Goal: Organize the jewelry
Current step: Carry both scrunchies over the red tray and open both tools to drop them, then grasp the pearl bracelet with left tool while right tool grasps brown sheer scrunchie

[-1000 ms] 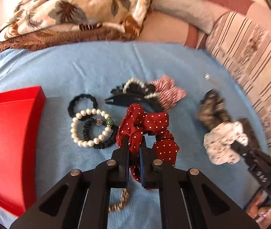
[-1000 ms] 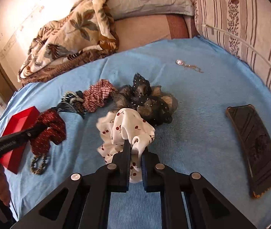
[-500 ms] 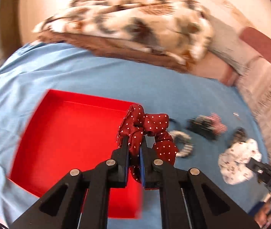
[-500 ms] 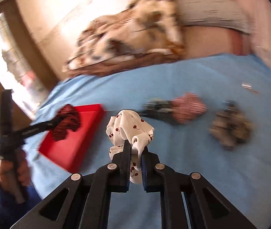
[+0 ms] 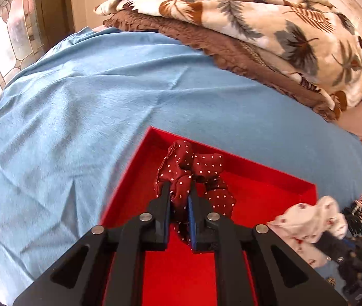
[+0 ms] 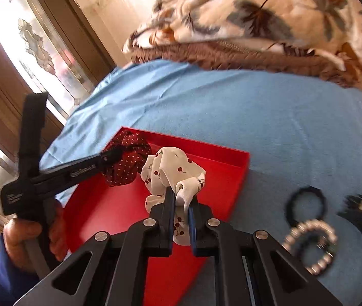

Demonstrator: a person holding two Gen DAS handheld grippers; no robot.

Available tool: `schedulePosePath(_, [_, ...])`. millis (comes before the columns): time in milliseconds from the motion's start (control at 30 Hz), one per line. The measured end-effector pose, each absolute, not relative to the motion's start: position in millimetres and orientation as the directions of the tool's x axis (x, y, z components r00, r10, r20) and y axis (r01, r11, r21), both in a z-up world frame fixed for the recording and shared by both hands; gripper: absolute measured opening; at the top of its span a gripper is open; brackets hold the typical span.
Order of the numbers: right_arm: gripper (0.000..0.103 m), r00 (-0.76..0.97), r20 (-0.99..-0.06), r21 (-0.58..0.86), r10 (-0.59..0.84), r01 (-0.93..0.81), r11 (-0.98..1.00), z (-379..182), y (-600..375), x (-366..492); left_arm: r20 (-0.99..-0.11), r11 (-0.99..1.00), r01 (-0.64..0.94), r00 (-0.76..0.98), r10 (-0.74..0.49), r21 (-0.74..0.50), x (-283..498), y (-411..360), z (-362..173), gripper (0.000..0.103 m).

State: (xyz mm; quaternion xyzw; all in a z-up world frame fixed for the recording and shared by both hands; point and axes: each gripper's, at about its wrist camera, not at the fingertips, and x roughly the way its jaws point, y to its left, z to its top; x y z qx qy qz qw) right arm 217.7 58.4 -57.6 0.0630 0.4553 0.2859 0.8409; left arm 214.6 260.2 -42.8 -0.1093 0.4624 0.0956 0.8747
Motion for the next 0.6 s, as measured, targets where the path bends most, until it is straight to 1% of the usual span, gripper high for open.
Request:
schedulePosePath(33, [0.012,0.415,-0.735,0.365,0.536,-0.424,0.829,-61,62,222,-0.829,0.955,-0.279,0.554,0.076,-0.099,216,263,-43,0.013])
schedulePosePath(100, [0.013,0.411,-0.746,0.352,0.524,-0.426,0.834,-67,69,230,-0.824,0.953,-0.283,0.561,0.072,-0.109,217,267,-43,0.022])
schedulePosePath(133, [0.013,0.414,-0.751,0.339,0.515,-0.428,0.838,-69,73,232,-0.823,0.952,-0.282,0.565,0.067,-0.116,219,269,-42,0.024])
schedulePosePath(200, [0.02,0.42,-0.759,0.315,0.498,-0.434,0.844,-70,77,234,-0.816,0.951,-0.285,0.574,0.07,-0.119,216,271,-38,0.029])
schedulePosePath(233, [0.031,0.422,-0.759,0.311,0.497,-0.436,0.845,-69,76,234,-0.81,0.951,-0.284,0.582,0.072,-0.119,213,271,-35,0.029])
schedulePosePath(267, [0.044,0.428,-0.756,0.306,0.495,-0.438,0.846,-66,75,233,-0.807,0.951,-0.284,0.586,0.074,-0.119,211,272,-32,0.032])
schedulePosePath(300, [0.049,0.441,-0.753,0.295,0.489,-0.438,0.849,-63,74,232,-0.802,0.951,-0.287,0.593,0.078,-0.12,208,272,-28,0.038])
schedulePosePath(333, [0.054,0.457,-0.747,0.283,0.483,-0.438,0.853,-58,72,231,-0.797,0.95,-0.289,0.598,0.08,-0.121,205,272,-25,0.041])
schedulePosePath(367, [0.055,0.467,-0.743,0.276,0.479,-0.438,0.856,-54,69,229,-0.791,0.948,-0.294,0.606,0.087,-0.121,202,271,-20,0.043])
schedulePosePath(533, [0.055,0.504,-0.719,0.284,0.479,-0.416,0.864,-30,33,213,-0.758,0.953,-0.284,0.644,0.105,-0.11,182,255,5,0.045])
schedulePosePath(600, [0.056,0.528,-0.704,0.288,0.474,-0.399,0.871,-19,5,201,-0.742,0.962,-0.254,0.664,0.098,-0.1,173,238,15,0.049])
